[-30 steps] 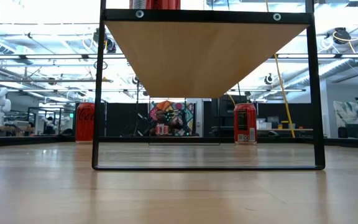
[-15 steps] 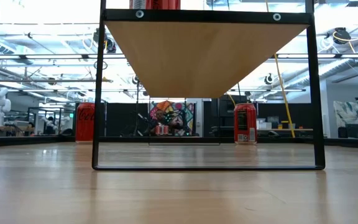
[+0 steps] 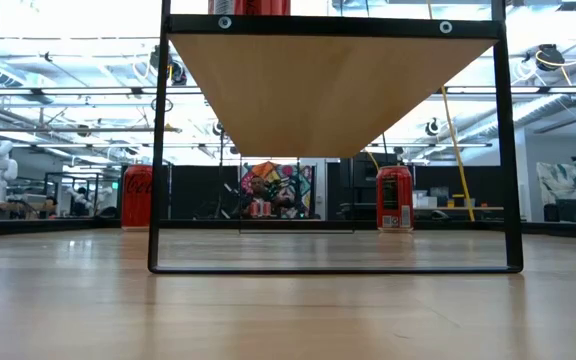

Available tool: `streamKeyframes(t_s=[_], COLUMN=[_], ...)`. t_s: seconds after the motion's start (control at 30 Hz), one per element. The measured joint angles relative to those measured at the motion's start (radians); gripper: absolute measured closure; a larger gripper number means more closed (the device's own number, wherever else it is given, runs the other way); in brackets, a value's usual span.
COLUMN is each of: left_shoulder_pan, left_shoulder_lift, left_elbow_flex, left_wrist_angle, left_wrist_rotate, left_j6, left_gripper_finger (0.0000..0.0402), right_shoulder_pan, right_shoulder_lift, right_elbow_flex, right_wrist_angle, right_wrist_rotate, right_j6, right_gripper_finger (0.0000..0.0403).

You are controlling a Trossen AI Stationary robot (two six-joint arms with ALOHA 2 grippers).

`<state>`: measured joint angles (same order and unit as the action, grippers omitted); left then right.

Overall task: Place canned beverage on shelf
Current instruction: Put the top white and yellow soda can on the shelf aligned with the other white and yellow soda can

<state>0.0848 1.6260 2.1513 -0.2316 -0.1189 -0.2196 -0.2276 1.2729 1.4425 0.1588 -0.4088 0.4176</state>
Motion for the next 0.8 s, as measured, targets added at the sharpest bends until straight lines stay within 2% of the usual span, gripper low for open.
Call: streamKeyframes(t_s=[0.3,0.43,0.53,0.67,0.8], left_shoulder_pan=[0.000,0.000,0.000,0.000,0.000], left_shoulder_lift=[-0.002,-0.002,-0.002,-0.002,-0.002], left_elbow_flex=[0.000,0.000,0.000,0.000,0.000], left_wrist_angle=[-0.078,-0.074,-0.077,-0.112,-0.189], left_wrist_rotate=[0.159,0.260,0.331,0.406,0.443], left_j6=[0.052,0.052,0.067,0.119,0.191], left_gripper_finger=[0.0150,0.0150,0.0150,0.0150,0.0150], right_shoulder_pan=[-0.002,0.000,0.000,0.000,0.000], right_shoulder_lift=[-0.021,-0.037,-0.056,-0.111,-0.187], right_elbow_flex=[0.000,0.000,0.000,0.000,0.000], right_wrist_angle=[-0.177,-0.319,-0.467,-0.655,-0.666], right_wrist_rotate=[-0.255,-0.340,-0.400,-0.404,-0.316], right_j6=[0.317,0.353,0.313,0.253,0.251], right_gripper_finger=[0.0096,0.0096,0.0096,0.0096,0.0096])
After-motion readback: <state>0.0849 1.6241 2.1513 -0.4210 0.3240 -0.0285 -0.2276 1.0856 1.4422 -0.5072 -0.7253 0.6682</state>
